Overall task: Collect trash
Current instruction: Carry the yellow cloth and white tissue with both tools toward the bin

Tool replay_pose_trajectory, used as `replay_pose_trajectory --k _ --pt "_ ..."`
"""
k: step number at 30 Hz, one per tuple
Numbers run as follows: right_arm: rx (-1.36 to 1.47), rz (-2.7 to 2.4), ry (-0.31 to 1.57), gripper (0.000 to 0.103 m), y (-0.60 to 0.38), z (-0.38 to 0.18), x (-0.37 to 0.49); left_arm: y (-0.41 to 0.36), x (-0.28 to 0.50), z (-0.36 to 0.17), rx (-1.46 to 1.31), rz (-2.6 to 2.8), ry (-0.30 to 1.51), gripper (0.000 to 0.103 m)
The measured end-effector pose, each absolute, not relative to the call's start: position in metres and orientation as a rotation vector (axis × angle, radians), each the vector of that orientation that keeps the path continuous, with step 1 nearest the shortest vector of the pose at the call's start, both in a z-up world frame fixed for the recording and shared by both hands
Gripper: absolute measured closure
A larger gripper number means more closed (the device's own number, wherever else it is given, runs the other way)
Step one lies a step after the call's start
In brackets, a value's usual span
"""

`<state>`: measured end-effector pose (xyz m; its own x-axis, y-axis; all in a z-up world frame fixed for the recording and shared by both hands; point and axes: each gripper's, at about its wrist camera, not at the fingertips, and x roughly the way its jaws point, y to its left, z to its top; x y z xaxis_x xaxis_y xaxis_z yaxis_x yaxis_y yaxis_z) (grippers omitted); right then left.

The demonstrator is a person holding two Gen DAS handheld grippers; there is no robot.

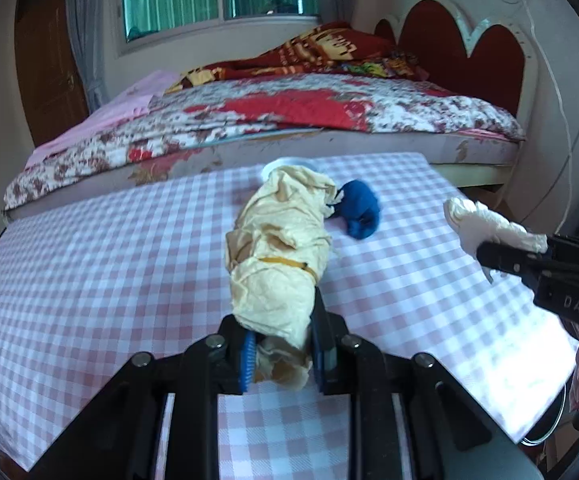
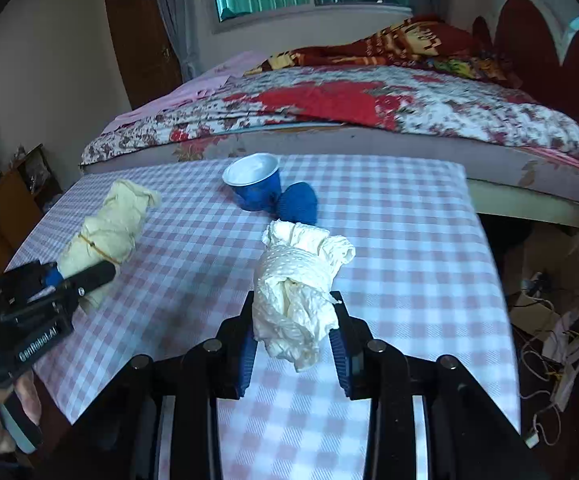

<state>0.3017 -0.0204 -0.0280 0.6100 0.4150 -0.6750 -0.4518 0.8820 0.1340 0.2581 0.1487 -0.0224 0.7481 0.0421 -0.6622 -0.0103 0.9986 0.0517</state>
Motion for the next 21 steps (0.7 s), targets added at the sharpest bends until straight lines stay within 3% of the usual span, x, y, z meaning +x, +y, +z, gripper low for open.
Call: replay_pose_trajectory --k 21 --pt "0.016 0.388 0.628 0.069 -0.137 0.043 0.196 0.047 0.177 0.043 0.130 -0.121 0.619 0.079"
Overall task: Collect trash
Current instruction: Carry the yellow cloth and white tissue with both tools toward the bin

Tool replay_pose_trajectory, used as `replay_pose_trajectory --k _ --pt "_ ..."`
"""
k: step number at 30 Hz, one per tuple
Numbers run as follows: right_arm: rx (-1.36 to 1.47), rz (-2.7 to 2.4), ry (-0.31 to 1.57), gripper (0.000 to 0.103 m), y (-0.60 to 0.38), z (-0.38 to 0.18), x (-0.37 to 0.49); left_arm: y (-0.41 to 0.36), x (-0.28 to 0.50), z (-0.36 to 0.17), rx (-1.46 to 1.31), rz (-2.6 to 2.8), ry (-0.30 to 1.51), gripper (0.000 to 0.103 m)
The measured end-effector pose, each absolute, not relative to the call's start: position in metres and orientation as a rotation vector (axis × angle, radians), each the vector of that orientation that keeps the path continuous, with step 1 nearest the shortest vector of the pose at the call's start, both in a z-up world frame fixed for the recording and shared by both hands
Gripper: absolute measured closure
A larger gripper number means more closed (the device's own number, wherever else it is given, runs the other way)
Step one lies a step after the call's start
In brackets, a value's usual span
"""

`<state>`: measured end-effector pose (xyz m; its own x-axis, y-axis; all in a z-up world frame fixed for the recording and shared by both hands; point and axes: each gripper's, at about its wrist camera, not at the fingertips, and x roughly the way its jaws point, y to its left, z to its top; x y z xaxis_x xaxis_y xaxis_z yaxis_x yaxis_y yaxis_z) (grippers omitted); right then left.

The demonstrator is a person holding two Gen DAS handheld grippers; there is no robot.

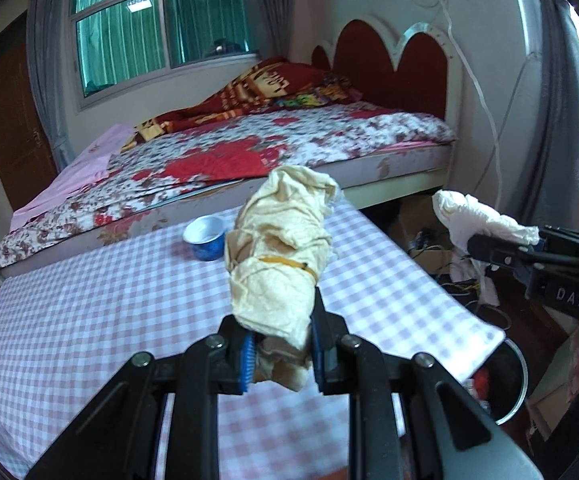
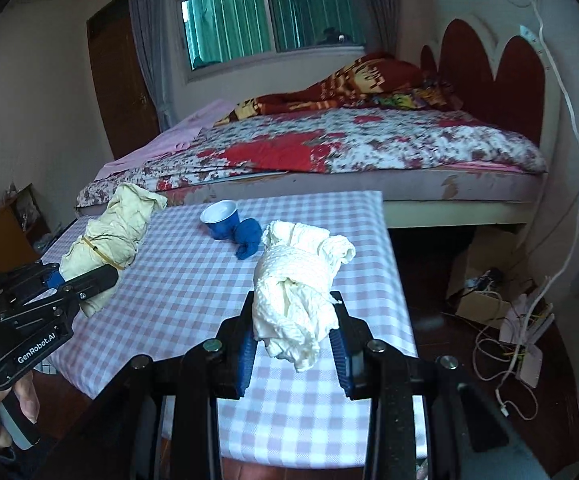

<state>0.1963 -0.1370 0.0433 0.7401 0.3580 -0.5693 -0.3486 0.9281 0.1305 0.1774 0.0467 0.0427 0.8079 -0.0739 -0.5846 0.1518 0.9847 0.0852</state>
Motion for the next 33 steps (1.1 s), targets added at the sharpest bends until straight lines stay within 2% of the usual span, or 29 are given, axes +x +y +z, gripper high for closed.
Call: replay_pose_trajectory --k 14,33 --pt "0.045 0.317 0.582 0.069 -0.217 0.038 0.136 -0.023 0.131 0.033 0.144 -0.223 0.581 0.079" --pt "0.083 0.194 0.588 0.068 -0.300 0.010 0.098 -0.099 0.118 -0.005 0.144 -0.361 0.632 0.079"
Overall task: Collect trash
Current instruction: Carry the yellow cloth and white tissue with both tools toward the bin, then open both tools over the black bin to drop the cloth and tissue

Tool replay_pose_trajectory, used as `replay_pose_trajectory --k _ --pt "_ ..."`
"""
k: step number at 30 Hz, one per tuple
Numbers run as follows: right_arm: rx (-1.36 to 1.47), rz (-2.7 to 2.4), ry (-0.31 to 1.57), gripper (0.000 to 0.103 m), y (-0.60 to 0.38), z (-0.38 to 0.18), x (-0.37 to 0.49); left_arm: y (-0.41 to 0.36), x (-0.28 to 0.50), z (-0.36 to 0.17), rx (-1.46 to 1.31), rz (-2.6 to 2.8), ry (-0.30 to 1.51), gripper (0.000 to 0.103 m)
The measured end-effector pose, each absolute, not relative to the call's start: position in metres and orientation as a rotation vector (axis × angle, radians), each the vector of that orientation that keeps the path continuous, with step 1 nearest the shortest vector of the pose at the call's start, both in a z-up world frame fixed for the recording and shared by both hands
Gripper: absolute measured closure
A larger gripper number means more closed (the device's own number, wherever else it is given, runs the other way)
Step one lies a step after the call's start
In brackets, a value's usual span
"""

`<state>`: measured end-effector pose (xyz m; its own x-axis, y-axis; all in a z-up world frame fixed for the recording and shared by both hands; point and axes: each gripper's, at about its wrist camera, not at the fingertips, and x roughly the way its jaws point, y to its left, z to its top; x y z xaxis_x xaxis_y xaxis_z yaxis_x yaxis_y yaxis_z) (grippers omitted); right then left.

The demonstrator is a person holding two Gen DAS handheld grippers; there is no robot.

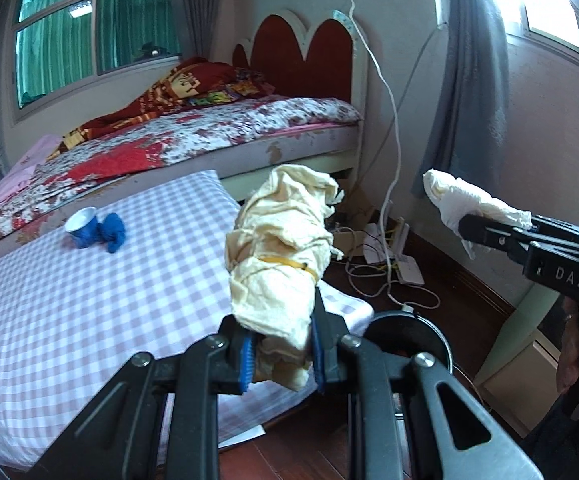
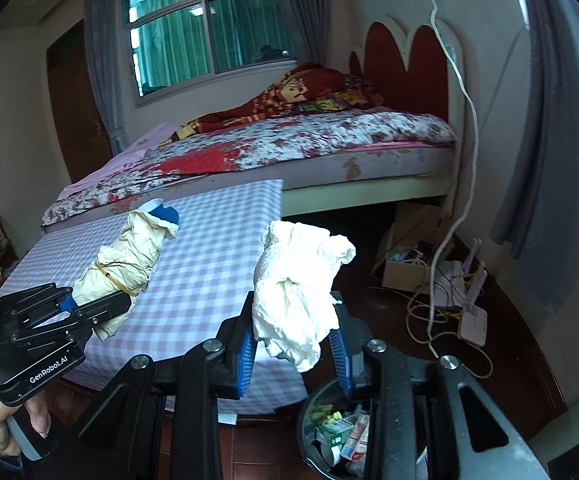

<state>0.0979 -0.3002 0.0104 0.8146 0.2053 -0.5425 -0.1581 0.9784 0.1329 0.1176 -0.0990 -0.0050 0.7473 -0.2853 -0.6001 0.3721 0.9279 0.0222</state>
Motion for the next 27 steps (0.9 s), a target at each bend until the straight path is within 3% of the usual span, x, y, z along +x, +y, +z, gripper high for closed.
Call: replay_pose_trajectory --k 27 --pt "0.111 0.088 0.676 0.068 -0.392 -0.064 0.050 -0.199 0.089 -0.083 0.213 -0.559 0.782 0.079"
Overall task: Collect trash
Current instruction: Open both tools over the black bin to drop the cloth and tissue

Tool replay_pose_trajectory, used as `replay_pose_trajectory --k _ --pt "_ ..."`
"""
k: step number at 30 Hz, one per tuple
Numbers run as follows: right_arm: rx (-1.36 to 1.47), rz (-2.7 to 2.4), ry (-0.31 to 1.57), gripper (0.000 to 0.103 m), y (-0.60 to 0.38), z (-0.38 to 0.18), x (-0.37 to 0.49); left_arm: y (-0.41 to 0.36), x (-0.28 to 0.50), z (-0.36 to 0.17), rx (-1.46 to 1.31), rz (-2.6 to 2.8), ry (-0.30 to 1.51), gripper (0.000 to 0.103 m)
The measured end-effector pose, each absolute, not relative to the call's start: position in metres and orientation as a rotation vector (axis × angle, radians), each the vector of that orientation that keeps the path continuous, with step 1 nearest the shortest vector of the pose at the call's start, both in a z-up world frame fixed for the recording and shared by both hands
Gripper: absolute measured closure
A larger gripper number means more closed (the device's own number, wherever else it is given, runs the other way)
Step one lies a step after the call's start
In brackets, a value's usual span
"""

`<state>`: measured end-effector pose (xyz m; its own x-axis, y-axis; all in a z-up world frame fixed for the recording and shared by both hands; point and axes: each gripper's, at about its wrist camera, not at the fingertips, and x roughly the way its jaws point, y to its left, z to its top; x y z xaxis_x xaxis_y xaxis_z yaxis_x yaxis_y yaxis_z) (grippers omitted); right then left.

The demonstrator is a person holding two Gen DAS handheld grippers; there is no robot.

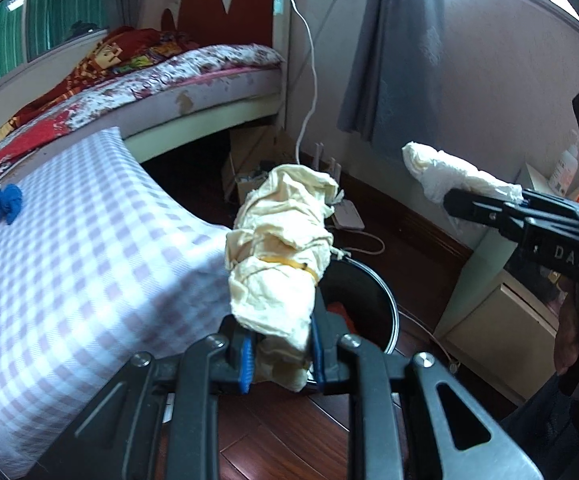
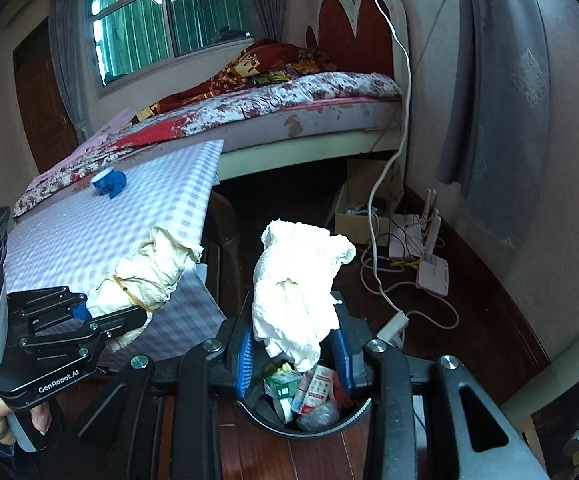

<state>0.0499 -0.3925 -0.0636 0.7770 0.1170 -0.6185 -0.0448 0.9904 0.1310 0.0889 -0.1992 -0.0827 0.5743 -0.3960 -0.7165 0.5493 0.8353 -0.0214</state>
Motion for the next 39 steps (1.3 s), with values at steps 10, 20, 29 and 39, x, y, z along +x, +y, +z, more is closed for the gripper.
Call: replay_pose_trajectory --k 10,20,29,39 --pt "0.153 0.066 0.743 0.068 -0.415 -0.105 0.050 -0.217 0.089 -0.110 0.228 -0.574 0.843 0.079" --pt "0.109 0.068 0.822 0.068 -0.413 -0.140 0.056 -0.224 0.090 -0.140 0.231 -0.589 0.904 0.079" --pt "0.067 0.073 0.910 0.068 -0.405 -0.172 0.079 -0.228 0.107 -0.165 0.218 -0.597 0.966 0.079" --pt "0.044 0.117 0.979 0.067 -0.397 -0.202 0.111 -0.237 0.124 -0.186 0.179 -0.627 1.008 0.063"
